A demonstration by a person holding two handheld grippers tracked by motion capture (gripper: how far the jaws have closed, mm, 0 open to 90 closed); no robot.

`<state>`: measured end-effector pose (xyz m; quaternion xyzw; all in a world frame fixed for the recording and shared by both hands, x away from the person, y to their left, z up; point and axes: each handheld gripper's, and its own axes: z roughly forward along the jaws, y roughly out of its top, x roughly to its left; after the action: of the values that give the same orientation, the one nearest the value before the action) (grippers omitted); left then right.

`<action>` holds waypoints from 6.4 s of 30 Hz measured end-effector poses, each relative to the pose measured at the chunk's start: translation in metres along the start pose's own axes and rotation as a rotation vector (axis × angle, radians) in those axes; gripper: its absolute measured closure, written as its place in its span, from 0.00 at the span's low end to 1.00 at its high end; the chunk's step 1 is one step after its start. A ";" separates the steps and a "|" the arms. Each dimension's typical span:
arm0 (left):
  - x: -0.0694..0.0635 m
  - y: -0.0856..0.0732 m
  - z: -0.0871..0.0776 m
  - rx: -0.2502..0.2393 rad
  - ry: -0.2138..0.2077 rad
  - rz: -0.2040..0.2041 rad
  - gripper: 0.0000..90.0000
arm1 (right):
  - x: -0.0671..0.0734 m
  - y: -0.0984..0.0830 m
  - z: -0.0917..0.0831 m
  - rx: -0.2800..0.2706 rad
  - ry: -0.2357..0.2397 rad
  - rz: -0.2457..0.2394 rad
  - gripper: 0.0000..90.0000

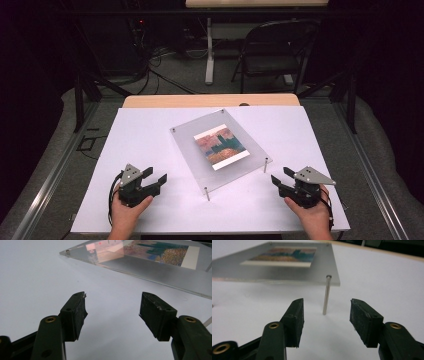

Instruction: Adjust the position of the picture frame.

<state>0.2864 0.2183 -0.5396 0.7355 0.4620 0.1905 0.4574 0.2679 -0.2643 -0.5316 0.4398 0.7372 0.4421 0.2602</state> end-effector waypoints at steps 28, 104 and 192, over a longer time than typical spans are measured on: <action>-0.046 -0.004 0.007 0.063 -0.159 0.058 0.41 | -0.012 -0.006 0.008 0.070 0.039 0.043 0.54; -0.115 -0.015 0.058 0.143 -0.264 0.092 0.94 | -0.016 0.002 0.049 0.074 0.078 0.023 0.70; -0.032 0.022 0.042 0.052 -0.197 -0.089 0.93 | 0.027 0.032 0.059 0.020 0.285 0.028 0.94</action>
<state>0.3115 0.1666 -0.5376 0.7411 0.4516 0.0851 0.4894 0.3137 -0.2082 -0.5315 0.3853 0.7648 0.4964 0.1421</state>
